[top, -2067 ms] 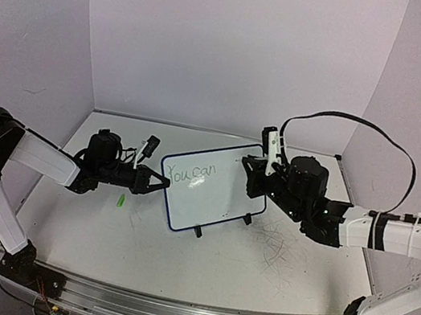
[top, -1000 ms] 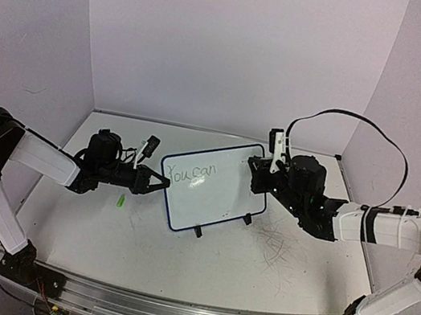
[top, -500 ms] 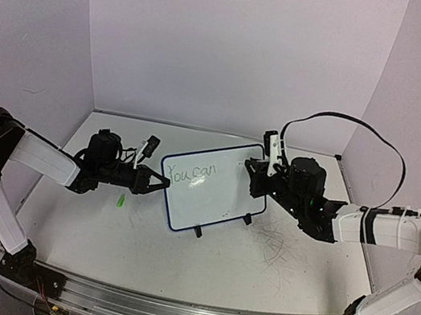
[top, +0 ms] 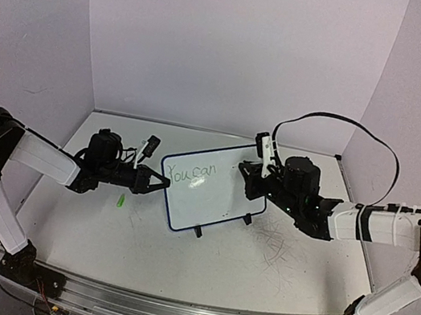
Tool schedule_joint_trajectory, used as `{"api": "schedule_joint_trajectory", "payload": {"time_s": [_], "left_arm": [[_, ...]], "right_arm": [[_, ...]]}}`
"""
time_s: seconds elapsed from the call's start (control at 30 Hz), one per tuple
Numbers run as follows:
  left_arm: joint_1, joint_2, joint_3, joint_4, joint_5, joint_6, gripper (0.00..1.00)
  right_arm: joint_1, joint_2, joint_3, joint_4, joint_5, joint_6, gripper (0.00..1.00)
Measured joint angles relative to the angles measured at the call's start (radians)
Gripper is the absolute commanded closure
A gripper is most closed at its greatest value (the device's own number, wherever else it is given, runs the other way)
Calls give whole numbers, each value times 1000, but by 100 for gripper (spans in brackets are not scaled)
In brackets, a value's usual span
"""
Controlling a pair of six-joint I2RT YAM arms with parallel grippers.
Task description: Write a sentence on the whiteboard
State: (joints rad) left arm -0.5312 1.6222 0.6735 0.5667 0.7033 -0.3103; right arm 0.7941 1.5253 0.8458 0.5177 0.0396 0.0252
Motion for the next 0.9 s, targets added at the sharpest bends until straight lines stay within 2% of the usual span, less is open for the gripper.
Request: {"api": "schedule_joint_trajectory", "payload": {"time_s": [0.3,0.9], "left_arm": [[0,0,0,0,0,0,100],[0,0,0,-1,-2,0,100]], "right_arm": [[44,31,10,-18,-7,-3,100],[22,76,42,12,61,-3,100]]}}
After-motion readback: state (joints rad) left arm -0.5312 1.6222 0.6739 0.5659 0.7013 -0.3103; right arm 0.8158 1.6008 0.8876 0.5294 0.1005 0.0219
